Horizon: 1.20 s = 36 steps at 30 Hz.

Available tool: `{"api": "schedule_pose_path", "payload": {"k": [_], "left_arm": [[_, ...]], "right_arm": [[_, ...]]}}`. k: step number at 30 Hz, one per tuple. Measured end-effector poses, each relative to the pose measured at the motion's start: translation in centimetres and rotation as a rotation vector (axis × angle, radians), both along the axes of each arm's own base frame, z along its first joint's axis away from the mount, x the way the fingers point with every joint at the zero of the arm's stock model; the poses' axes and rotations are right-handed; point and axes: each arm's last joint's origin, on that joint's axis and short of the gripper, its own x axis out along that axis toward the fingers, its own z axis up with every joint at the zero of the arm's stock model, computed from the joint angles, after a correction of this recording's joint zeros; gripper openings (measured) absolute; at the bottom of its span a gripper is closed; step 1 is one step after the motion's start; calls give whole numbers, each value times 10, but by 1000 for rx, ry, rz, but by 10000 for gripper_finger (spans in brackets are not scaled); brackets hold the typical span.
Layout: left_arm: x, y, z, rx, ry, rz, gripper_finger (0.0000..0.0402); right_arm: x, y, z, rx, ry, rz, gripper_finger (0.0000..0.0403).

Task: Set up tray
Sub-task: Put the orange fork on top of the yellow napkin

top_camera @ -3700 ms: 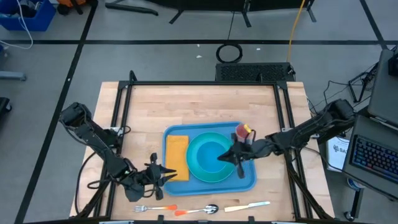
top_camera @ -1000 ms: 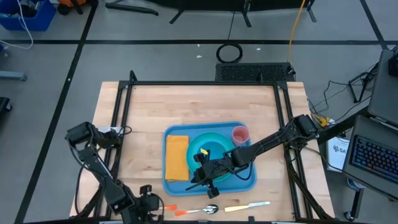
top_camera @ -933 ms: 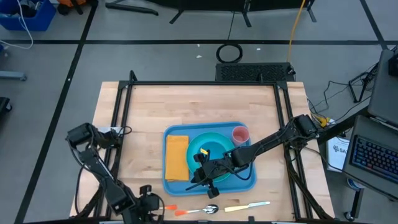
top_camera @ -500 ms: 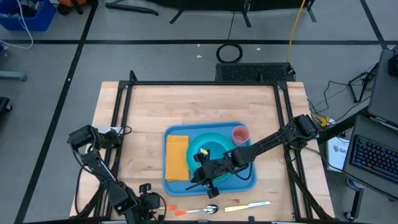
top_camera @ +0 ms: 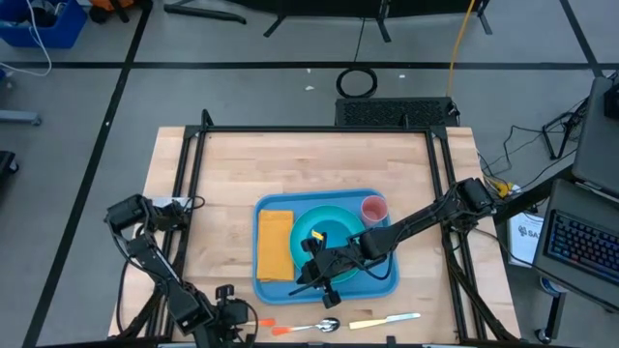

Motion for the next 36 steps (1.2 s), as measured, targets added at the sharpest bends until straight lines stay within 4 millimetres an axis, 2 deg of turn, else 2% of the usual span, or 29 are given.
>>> {"api": "schedule_pose_path", "payload": {"k": [13,20,28,31,36], "left_arm": [[-1,0,0,2,-6,2,184],[3,-4,-18,18,26,-3,184],[2,-4,-16,9,33,-2,183],[2,-2,-16,22,40,-5,165],[3,0,-17,45,49,-13,99]], "right_arm": [[0,0,0,0,0,0,0],[0,0,0,0,0,0,0],[0,-1,0,2,-4,-1,0],[0,-1,0,1,-3,-1,0],[0,-1,0,0,-1,-1,0]]}}
